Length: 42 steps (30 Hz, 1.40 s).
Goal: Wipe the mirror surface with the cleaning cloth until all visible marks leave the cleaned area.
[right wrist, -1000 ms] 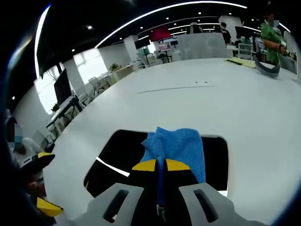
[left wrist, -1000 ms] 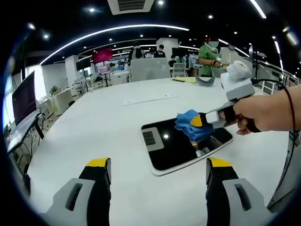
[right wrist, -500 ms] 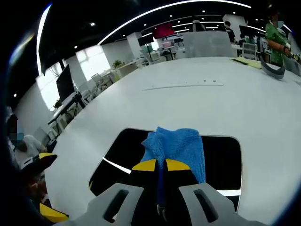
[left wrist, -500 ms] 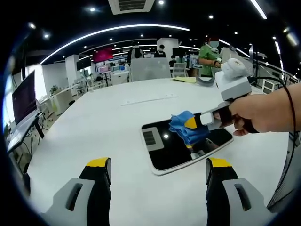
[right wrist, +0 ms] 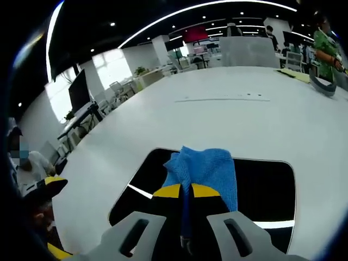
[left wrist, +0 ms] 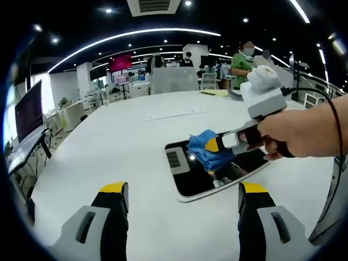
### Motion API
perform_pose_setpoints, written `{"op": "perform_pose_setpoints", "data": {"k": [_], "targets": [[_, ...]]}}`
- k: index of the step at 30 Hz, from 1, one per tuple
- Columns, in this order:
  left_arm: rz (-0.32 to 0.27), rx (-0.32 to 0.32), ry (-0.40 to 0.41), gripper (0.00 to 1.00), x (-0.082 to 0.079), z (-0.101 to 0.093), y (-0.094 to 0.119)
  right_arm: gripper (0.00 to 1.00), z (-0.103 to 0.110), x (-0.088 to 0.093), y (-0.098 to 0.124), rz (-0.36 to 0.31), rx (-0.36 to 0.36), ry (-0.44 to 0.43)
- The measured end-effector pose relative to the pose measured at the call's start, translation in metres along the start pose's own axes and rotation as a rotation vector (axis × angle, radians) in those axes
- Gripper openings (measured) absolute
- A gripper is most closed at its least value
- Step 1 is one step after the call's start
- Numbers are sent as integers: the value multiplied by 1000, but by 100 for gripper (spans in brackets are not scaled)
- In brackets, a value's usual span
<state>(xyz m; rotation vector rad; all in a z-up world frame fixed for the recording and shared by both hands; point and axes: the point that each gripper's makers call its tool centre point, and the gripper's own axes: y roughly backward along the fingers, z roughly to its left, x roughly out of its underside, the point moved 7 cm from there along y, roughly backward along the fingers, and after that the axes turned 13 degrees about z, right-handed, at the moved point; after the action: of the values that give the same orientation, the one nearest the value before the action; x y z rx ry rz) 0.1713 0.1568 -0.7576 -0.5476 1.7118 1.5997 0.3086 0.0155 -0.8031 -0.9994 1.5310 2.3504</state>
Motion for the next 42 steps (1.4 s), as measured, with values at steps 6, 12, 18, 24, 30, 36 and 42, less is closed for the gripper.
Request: {"op": "perform_pose_setpoints", "data": {"k": [6, 12, 18, 24, 30, 36, 42], "targets": [[1, -1, -3, 83, 0, 0, -1, 1, -1, 0, 0, -6, -8, -2], [4, -7, -3, 83, 0, 1, -1, 1, 2, -1, -1, -1, -14, -5], [9, -17, -1, 83, 1, 3, 0, 1, 15, -4, -7, 11, -32, 16], [12, -21, 6, 83, 2, 5, 0, 1, 29, -6, -14, 21, -51, 41], [13, -22, 10, 83, 2, 5, 0, 1, 40, -8, -19, 28, -64, 62], [16, -23, 15, 83, 2, 6, -2, 1, 53, -10, -24, 35, -82, 83], [18, -27, 22, 83, 3, 7, 0, 1, 57, -11, -26, 39, -79, 99]]}}
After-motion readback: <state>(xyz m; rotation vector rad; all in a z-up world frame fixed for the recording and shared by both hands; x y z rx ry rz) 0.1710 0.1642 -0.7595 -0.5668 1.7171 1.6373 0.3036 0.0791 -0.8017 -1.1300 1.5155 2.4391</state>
